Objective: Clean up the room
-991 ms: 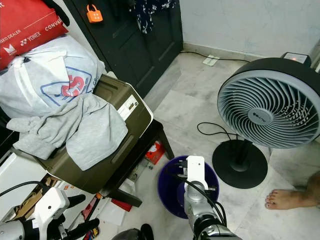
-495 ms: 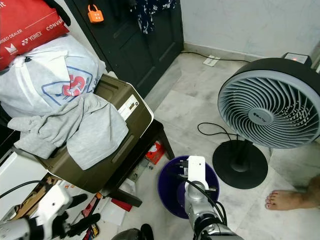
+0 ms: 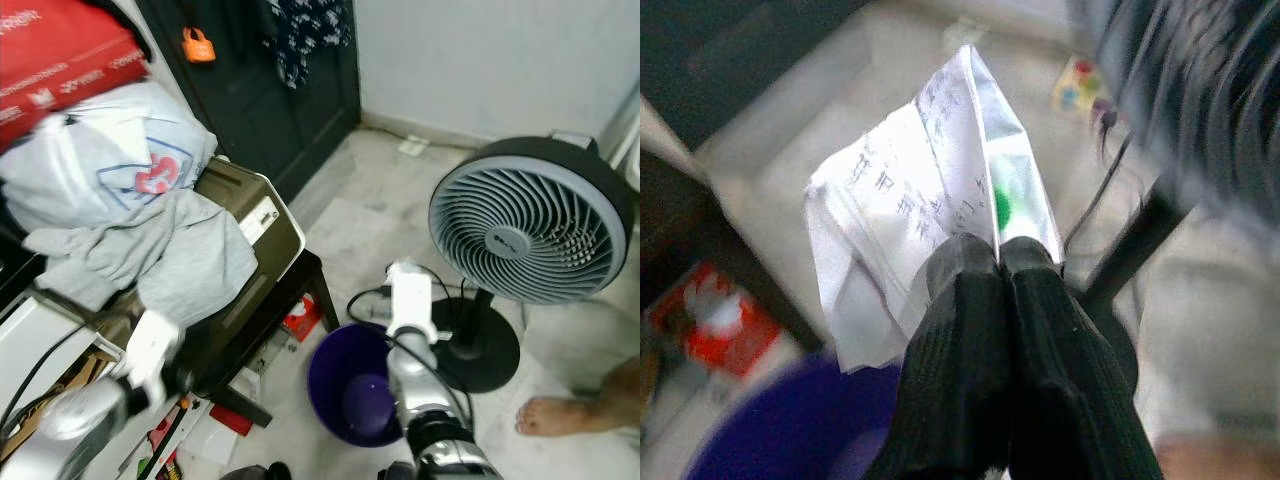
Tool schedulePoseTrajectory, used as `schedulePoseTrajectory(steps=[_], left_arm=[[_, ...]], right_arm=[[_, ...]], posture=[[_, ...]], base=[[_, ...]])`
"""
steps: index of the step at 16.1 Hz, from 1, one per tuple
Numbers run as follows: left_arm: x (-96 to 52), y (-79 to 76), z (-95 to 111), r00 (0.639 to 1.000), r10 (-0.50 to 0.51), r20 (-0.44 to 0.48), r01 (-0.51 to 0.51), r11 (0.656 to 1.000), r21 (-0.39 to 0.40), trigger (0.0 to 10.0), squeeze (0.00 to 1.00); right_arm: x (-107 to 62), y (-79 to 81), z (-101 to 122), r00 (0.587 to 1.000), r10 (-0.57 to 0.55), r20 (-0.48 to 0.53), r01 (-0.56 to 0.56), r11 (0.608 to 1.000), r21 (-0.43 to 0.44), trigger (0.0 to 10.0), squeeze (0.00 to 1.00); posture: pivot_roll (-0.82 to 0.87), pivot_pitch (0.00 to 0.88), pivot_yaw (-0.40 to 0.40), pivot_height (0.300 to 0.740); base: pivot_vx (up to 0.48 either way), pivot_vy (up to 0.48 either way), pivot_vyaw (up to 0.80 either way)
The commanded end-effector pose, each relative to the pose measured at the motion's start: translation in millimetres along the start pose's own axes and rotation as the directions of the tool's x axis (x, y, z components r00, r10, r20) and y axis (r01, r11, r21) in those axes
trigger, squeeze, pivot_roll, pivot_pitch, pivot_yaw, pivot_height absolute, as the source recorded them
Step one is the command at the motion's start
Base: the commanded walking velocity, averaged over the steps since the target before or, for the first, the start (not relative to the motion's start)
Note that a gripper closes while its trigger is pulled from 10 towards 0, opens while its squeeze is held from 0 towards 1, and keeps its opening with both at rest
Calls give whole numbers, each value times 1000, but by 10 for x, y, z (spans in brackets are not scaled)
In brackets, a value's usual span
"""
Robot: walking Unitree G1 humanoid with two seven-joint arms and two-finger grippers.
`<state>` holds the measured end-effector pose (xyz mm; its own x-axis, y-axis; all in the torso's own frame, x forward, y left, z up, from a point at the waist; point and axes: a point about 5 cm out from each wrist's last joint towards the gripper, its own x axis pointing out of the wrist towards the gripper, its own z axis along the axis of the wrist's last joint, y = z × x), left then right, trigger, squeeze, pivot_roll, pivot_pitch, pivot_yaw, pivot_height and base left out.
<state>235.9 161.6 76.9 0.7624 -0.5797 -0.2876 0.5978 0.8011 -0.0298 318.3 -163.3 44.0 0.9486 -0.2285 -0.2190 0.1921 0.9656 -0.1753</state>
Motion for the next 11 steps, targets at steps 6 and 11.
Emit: schedulePoseTrajectory(steps=[6, 11], left_arm=[[91, 99, 194, 950, 267, 162, -254, 962, -96, 10000, 482], [102, 39, 125, 947, 280, 160, -262, 957, -120, 10000, 0]], right_arm=[[-160, -77, 263, 991, 61, 121, -58, 998, -25, 10000, 0], [-242, -146, 116, 991, 92, 93, -85, 994, -74, 10000, 0]], posture=[[-141, 0, 107, 740], [-140, 0, 96, 740]], base=[[0, 0, 0], [0, 0, 0]])
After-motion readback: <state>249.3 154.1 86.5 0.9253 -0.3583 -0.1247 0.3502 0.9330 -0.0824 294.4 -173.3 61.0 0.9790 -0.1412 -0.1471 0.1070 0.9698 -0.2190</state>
